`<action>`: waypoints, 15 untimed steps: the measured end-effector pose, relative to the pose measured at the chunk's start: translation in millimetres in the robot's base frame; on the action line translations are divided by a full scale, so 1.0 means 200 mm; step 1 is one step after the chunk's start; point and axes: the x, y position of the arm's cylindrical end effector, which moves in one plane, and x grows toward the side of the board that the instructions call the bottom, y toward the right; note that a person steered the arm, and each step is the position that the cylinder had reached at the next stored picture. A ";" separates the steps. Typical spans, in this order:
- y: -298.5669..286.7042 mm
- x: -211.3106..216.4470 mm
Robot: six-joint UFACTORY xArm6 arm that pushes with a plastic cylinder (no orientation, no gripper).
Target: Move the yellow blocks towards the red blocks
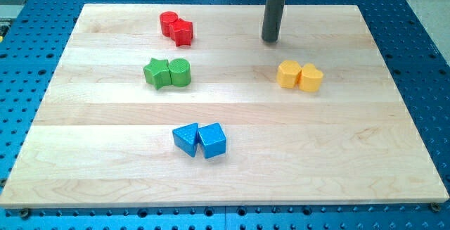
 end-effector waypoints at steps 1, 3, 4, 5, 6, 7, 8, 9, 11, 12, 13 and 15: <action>0.00 0.00; 0.40 -0.02; 0.50 0.12; 0.47 0.39; 0.47 0.45; 0.47 0.52; 0.47 0.66; 0.45 0.71; 0.22 0.42; 0.04 0.27; -0.08 0.19; -0.12 0.02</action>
